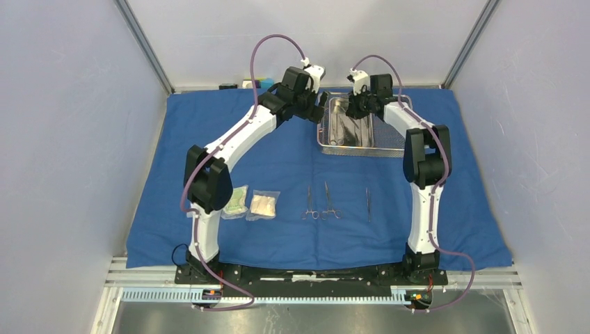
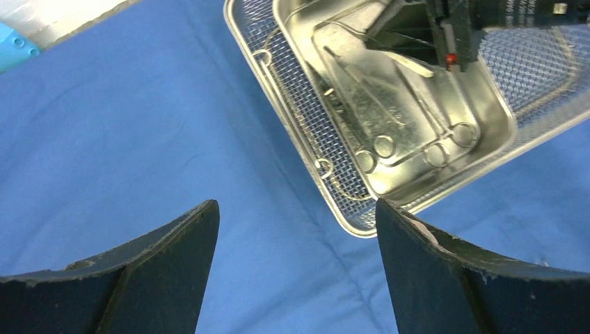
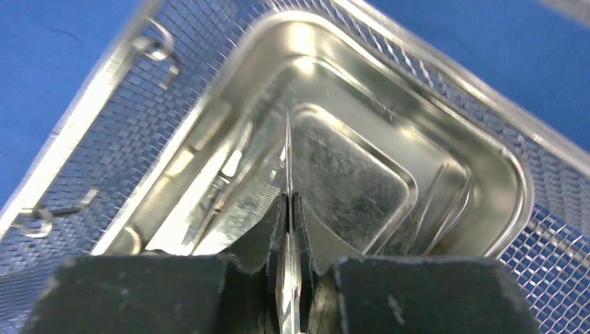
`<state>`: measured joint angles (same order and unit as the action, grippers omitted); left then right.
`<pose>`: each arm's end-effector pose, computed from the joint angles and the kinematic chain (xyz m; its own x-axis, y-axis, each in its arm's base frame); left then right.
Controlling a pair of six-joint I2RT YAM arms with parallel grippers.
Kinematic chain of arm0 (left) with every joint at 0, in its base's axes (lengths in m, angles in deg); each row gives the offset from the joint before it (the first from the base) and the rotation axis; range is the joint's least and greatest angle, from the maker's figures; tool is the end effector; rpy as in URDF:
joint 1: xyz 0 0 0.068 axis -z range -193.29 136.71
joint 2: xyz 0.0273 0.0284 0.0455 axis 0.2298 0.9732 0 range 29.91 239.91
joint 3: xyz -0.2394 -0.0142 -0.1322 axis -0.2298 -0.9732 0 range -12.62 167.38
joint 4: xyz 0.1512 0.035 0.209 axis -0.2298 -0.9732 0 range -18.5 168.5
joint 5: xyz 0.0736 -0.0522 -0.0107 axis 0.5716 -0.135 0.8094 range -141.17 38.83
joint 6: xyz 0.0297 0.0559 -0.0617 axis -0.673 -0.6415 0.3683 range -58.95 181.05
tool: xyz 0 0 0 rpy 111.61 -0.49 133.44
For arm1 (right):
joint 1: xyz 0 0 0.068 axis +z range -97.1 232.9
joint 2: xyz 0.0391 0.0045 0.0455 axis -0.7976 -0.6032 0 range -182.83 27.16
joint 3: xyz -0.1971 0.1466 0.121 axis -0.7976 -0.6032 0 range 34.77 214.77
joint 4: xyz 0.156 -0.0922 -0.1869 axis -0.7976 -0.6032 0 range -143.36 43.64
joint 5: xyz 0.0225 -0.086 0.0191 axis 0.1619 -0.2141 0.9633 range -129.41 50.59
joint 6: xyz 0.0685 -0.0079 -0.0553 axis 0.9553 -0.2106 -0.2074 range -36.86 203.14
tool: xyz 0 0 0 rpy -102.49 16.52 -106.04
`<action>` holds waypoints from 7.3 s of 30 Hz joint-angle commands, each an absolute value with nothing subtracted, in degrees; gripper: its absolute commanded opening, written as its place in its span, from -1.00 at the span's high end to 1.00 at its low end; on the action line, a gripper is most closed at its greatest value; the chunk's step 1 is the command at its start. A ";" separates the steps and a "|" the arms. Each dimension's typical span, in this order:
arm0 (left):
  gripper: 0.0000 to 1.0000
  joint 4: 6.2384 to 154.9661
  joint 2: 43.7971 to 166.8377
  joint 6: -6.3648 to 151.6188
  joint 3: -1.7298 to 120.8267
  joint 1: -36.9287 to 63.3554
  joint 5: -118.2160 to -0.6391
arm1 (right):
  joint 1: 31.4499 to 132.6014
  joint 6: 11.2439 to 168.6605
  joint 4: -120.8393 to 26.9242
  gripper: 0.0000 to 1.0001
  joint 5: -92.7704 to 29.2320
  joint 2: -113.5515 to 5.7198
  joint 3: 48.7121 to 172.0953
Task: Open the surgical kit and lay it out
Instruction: Pick up the medical item from the container.
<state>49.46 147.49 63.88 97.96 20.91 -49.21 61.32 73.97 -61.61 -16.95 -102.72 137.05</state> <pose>0.4277 -0.2873 0.2885 -0.5127 0.2887 -0.8086 0.5142 0.8575 -0.0199 0.5310 0.1089 0.1573 -0.5985 -0.2374 -0.7651 -0.5143 0.8462 0.1397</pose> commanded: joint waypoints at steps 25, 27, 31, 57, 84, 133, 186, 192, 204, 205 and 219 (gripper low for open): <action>-0.49 77.77 138.46 95.46 87.84 16.69 -91.97 | 57.51 149.14 22.50 0.89 8.62 -75.28 99.26; -0.45 81.63 138.46 98.24 85.81 16.78 -92.59 | 57.63 150.94 24.47 0.89 7.75 -74.09 97.82; -0.25 88.23 138.98 103.21 83.05 17.20 -94.31 | 57.64 153.84 27.36 0.90 5.89 -72.40 95.15; -0.01 94.57 140.27 105.79 82.67 19.35 -98.95 | 57.59 156.26 27.90 0.92 4.36 -70.88 91.87; -0.16 91.15 140.52 101.81 84.11 16.96 -99.61 | 57.15 156.13 27.38 0.97 4.45 -70.09 91.73; 0.95 55.12 133.72 61.18 86.63 33.97 -40.80 | 60.88 121.67 -12.08 -0.06 1.17 -63.03 97.60; -0.65 59.20 125.57 65.75 80.85 21.18 -79.39 | 63.97 124.60 5.57 0.99 10.68 -62.99 91.40; -0.54 63.26 126.72 68.55 79.12 19.82 -91.21 | 64.12 130.24 11.59 0.99 12.31 -63.95 90.88; 0.06 67.89 129.79 71.71 78.89 19.43 -97.87 | 64.28 136.48 16.79 0.99 13.98 -65.17 91.15; 0.09 68.24 129.97 72.06 78.79 19.37 -98.36 | 64.30 136.85 17.23 0.99 14.11 -65.17 91.10; 0.70 73.05 129.78 77.13 75.85 17.49 -103.33 | 64.33 137.42 17.71 1.00 14.38 -65.68 91.33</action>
<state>69.42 130.79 74.08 76.72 18.05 -99.83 64.14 137.77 14.72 14.15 -64.82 91.13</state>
